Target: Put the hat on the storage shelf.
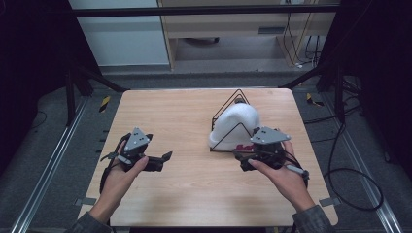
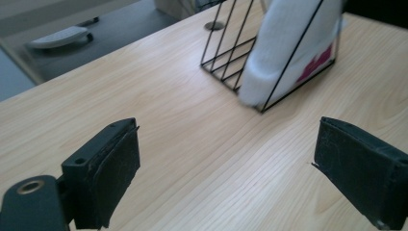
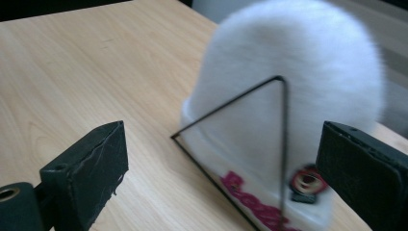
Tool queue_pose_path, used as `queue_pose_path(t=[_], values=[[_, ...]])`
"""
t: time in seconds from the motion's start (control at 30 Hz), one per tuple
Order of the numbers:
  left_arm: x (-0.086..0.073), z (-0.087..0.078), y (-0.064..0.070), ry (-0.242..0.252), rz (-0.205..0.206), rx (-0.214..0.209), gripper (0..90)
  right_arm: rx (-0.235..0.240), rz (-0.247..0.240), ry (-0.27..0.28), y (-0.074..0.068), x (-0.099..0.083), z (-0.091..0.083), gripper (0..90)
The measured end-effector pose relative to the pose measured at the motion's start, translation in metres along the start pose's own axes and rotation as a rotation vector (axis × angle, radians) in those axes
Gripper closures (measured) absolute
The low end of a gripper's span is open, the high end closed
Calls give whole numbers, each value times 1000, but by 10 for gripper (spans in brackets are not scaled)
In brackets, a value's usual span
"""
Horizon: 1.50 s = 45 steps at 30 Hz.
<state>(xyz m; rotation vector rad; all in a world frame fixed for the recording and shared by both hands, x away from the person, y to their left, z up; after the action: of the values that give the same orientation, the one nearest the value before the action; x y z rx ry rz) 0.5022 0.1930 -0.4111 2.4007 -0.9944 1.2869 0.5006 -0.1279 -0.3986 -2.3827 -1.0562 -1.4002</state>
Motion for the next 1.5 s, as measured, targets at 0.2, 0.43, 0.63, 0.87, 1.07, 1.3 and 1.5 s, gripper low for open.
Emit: queue_pose_path(t=[0.2, 0.43, 0.63, 0.87, 1.07, 1.3, 1.5], values=[[-40, -3, -25, -44, -72, 38, 79, 87, 17, -45, -20, 0, 29, 52], [-76, -3, -45, -70, -124, 41, 80, 148, 10, -93, -40, -3, 57, 106], [-103, 0, -55, -112, -109, 53, 80, 194, -6, -143, -57, -8, 79, 109], [-125, 8, -65, -146, -109, 61, 80, 204, -5, -180, -67, -11, 102, 105], [-133, 15, -68, -163, -109, 72, 70, 176, -61, -223, -73, -17, 123, 105], [-137, 27, -70, -182, -107, 64, 68, 214, -56, -238, -95, -23, 150, 105], [-141, 37, -75, -199, -129, 65, 67, 231, 34, -210, -104, -21, 169, 106]])
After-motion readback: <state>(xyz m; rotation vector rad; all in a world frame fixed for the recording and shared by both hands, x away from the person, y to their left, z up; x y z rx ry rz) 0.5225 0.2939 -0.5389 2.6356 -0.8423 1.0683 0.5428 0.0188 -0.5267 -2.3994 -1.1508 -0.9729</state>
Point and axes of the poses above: each handheld gripper's, and its own axes: z roughly forward along the jaws, x roughly out of its top, y roughly to its right, the point moved 6 cm from there along z, roughly forward along the jaws, and after that the axes turned 4 degrees about -y, right-handed, at the moved point
